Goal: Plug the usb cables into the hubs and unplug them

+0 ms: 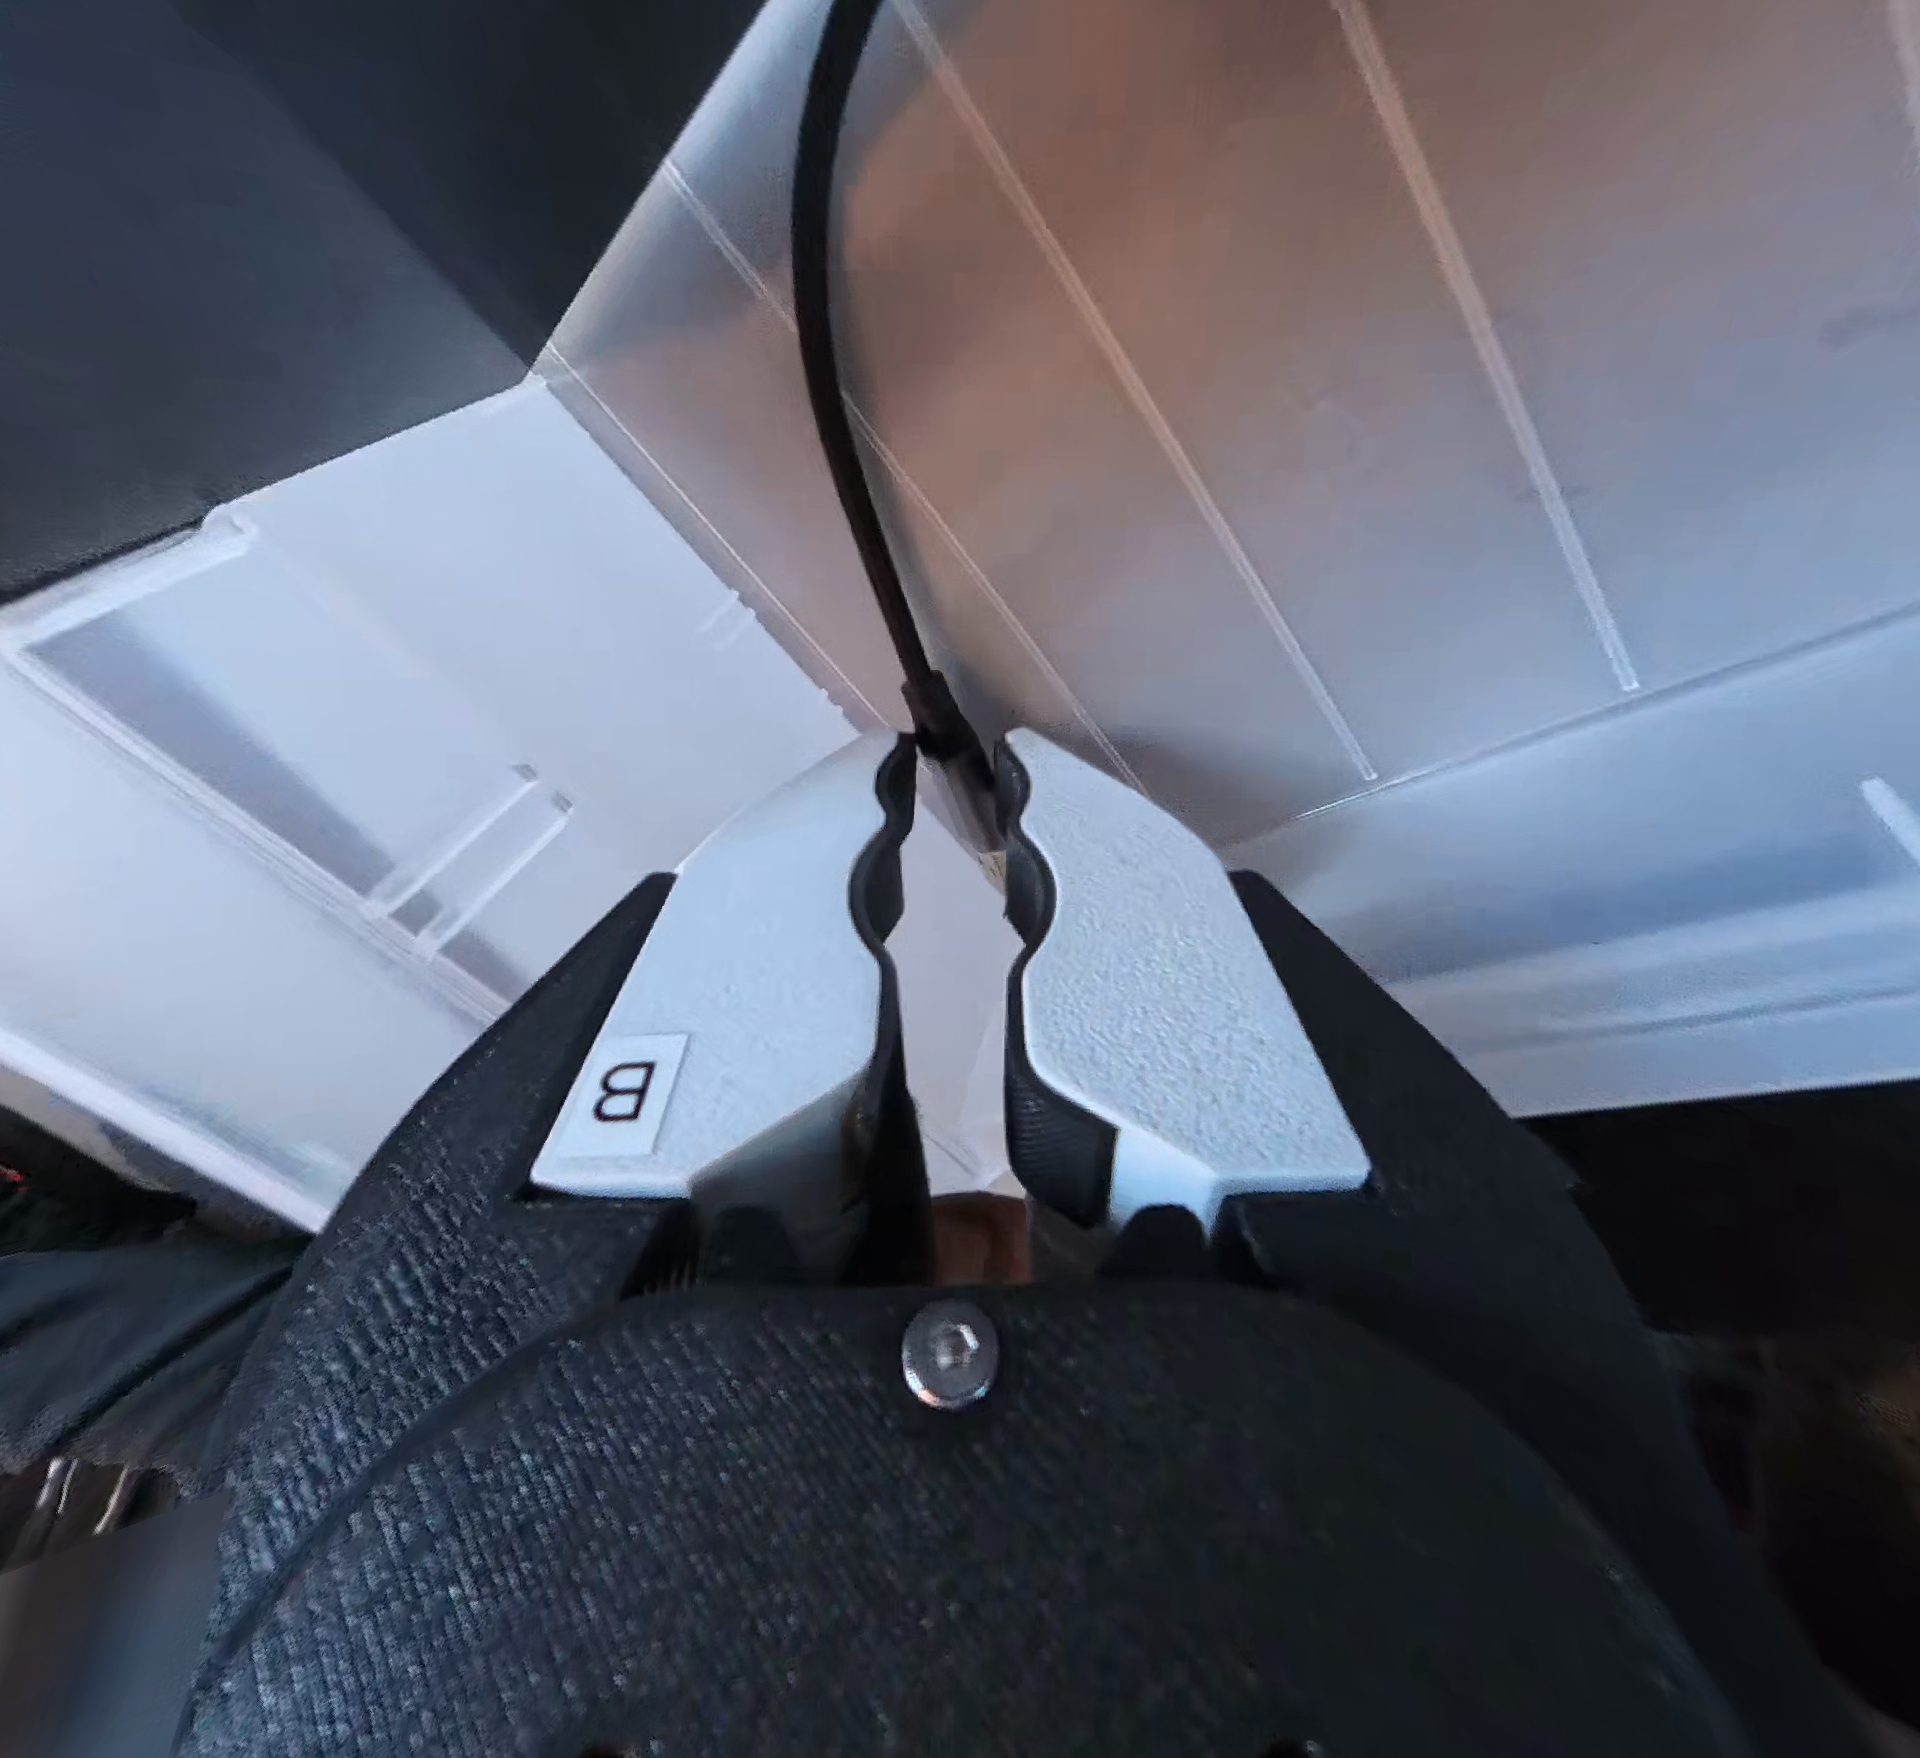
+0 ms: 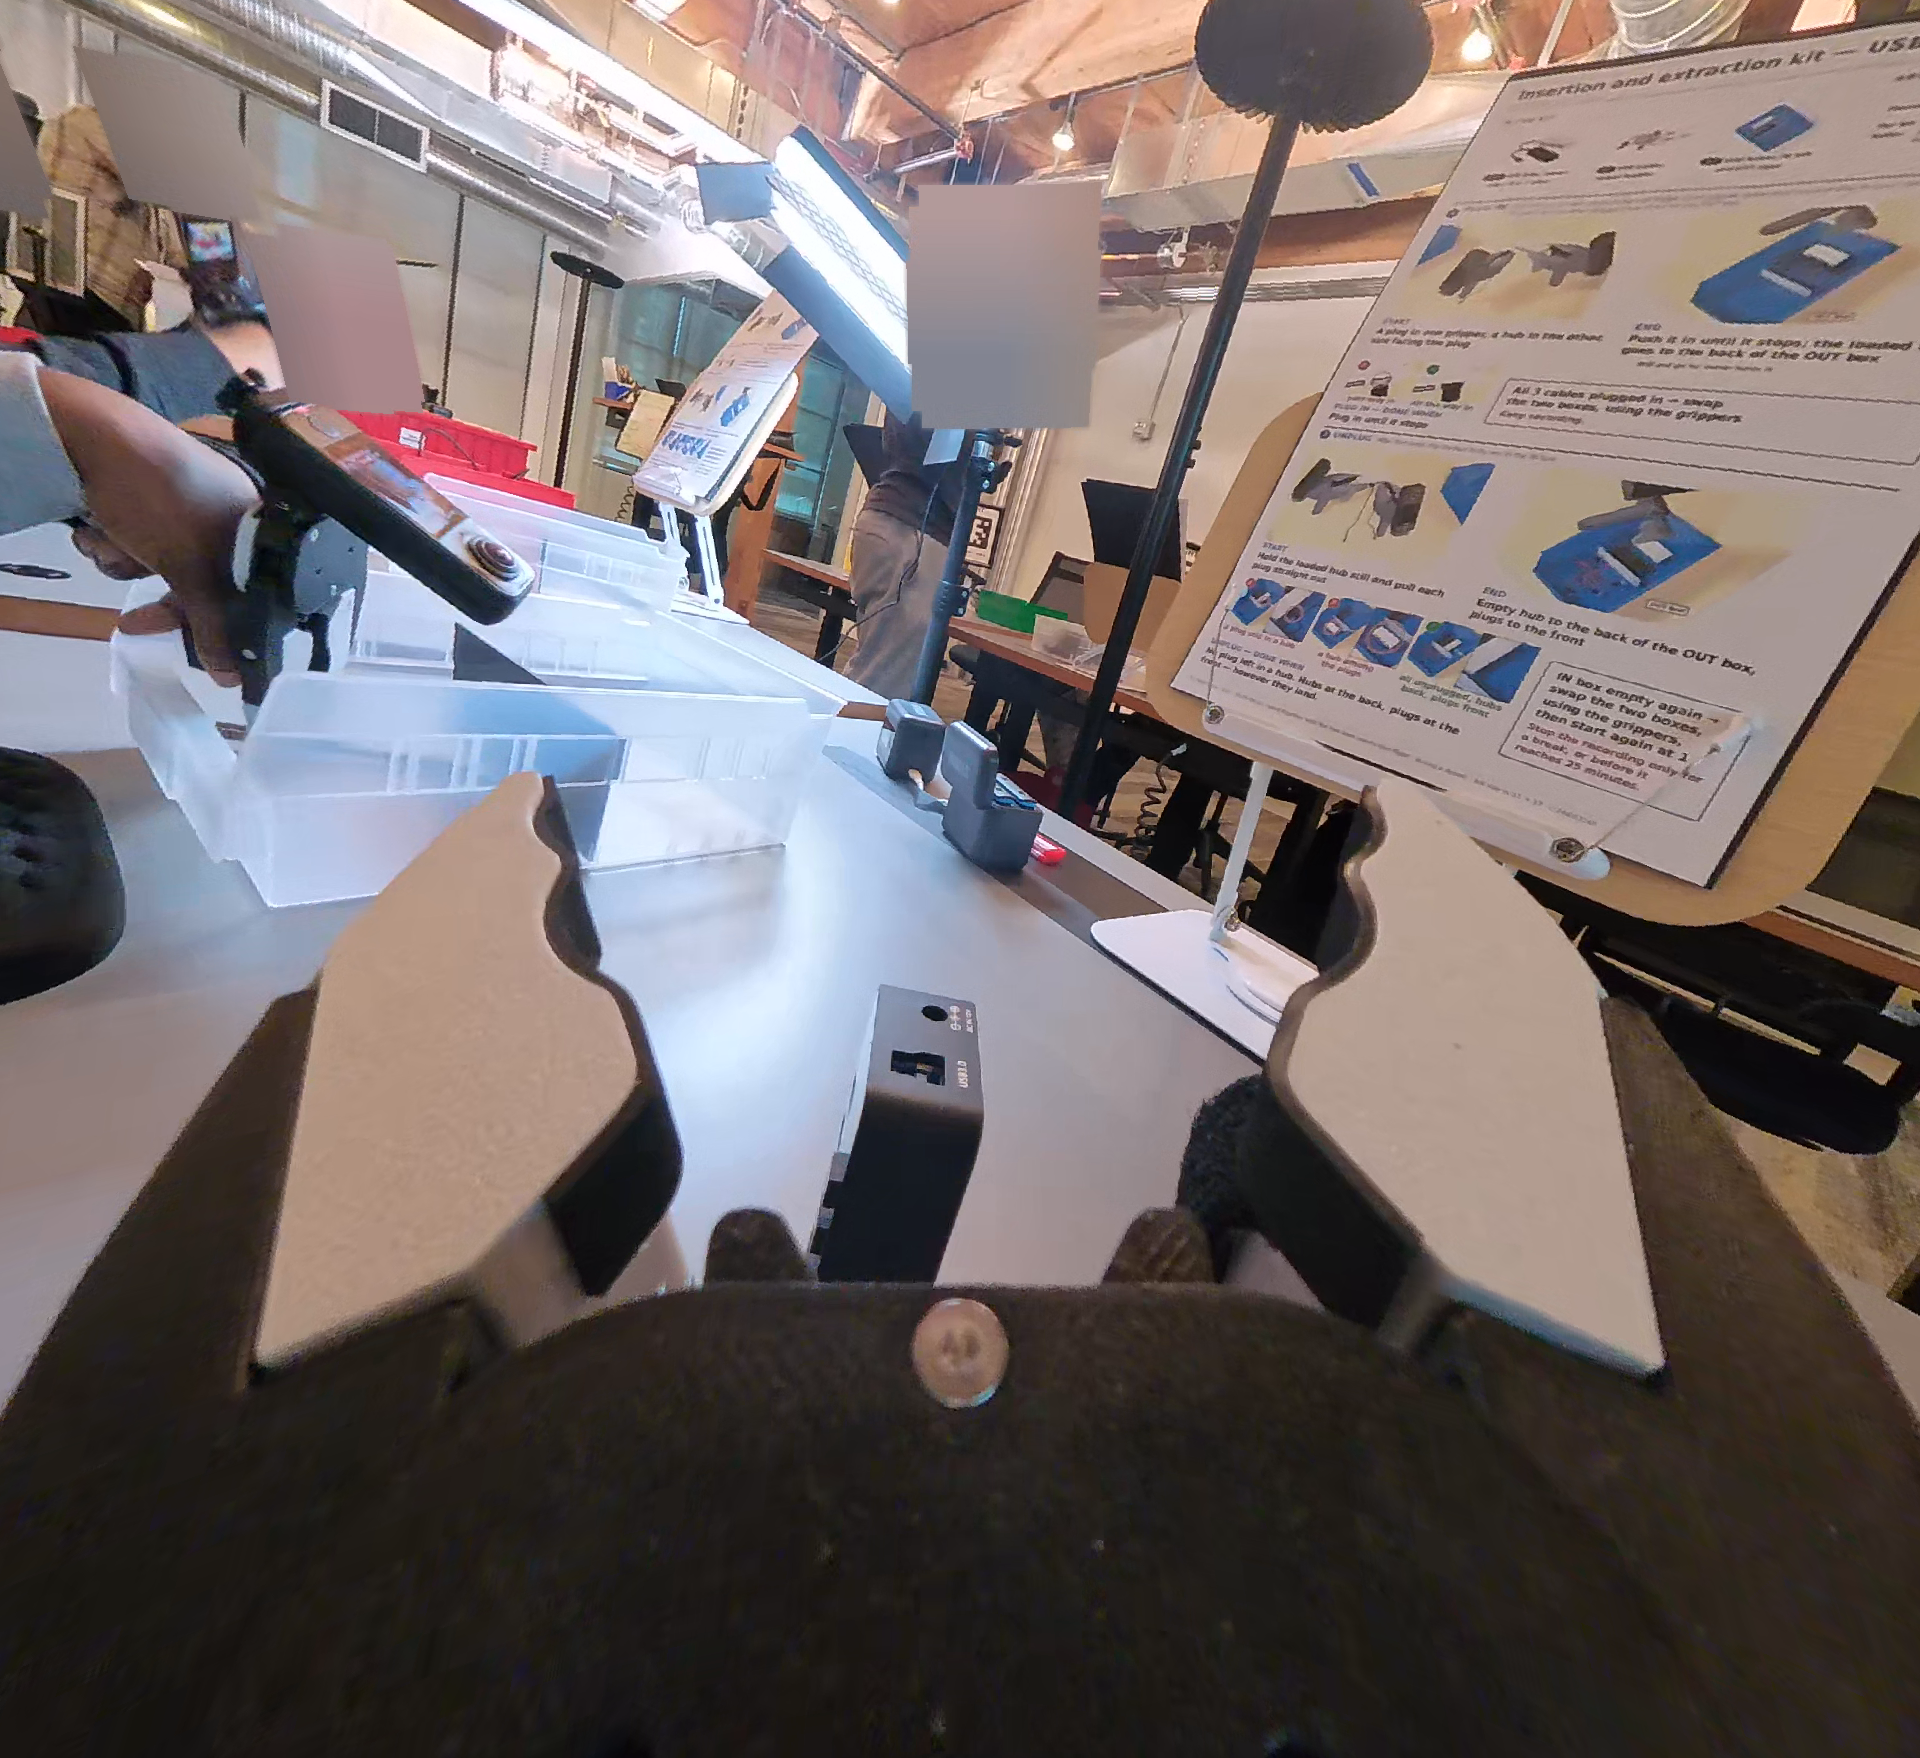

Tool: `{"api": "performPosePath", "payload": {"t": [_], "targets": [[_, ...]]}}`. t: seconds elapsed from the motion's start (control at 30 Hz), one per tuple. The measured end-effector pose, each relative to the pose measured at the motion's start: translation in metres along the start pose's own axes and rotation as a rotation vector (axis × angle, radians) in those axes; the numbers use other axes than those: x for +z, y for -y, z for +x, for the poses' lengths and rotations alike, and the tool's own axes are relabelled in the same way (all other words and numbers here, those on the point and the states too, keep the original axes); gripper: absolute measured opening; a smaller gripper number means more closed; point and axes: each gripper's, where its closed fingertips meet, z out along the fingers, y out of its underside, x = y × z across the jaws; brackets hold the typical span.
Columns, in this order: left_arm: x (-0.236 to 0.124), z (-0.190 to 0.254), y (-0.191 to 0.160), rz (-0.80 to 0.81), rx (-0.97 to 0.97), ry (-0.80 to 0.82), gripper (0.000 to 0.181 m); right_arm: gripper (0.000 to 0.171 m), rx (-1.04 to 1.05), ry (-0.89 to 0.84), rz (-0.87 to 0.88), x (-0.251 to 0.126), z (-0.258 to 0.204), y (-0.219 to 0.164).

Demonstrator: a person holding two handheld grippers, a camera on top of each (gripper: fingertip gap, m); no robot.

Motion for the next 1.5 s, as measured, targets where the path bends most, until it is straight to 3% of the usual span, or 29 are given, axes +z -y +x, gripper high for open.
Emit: {"api": "performPosePath", "payload": {"t": [0.1,0.2,0.27,0.37,0.57,0.67,0.77,0.83,0.93,1.1,1.37,1.43,1.5], "targets": [[0.002,-0.005,-0.002,-0.008,0.027,0.024,0.012,0.135,-0.009,0.006,-0.009,0.0,-0.001,-0.001],[-0.006,-0.002,0.009,0.14,0.007,0.014,0.011,0.134,-0.026,0.009,-0.024,0.001,-0.002,-0.003],[-0.024,-0.013,0.011,0.241,-0.022,0.101,0.009,0.133,-0.03,0.012,-0.033,0.002,-0.004,-0.005],[-0.075,-0.027,0.02,0.482,-0.027,0.256,0.009,0.133,-0.038,0.023,-0.053,0.003,-0.006,-0.01],[-0.21,-0.036,0.032,1.049,0.003,0.757,0.009,0.13,-0.052,0.032,-0.05,0.003,-0.01,-0.008],[-0.261,-0.016,0.035,1.287,0.047,0.961,0.009,0.128,-0.063,0.028,-0.034,0.002,-0.01,-0.004],[-0.288,0.021,0.048,1.461,0.147,1.077,0.008,0.124,-0.126,0.004,0.021,0.0,-0.011,0.008],[-0.291,0.05,0.063,1.503,0.249,1.138,0.008,0.122,-0.204,-0.017,0.075,-0.003,-0.013,0.021],[-0.276,0.094,0.097,1.443,0.437,1.181,0.008,0.117,-0.316,-0.022,0.164,-0.008,-0.025,0.043],[-0.26,0.167,0.135,1.391,0.723,1.239,0.009,0.095,-0.459,0.042,0.2,-0.003,-0.06,0.051],[-0.263,0.241,0.142,1.454,0.985,1.182,0.009,0.047,-0.773,-0.001,0.002,0.024,-0.085,0.011],[-0.261,0.249,0.141,1.457,1.024,1.179,0.008,0.015,-0.822,-0.026,-0.006,0.024,-0.082,0.012],[-0.266,0.249,0.139,1.49,1.015,1.199,0.01,0.004,-0.857,-0.014,-0.013,0.023,-0.085,0.011]]}}
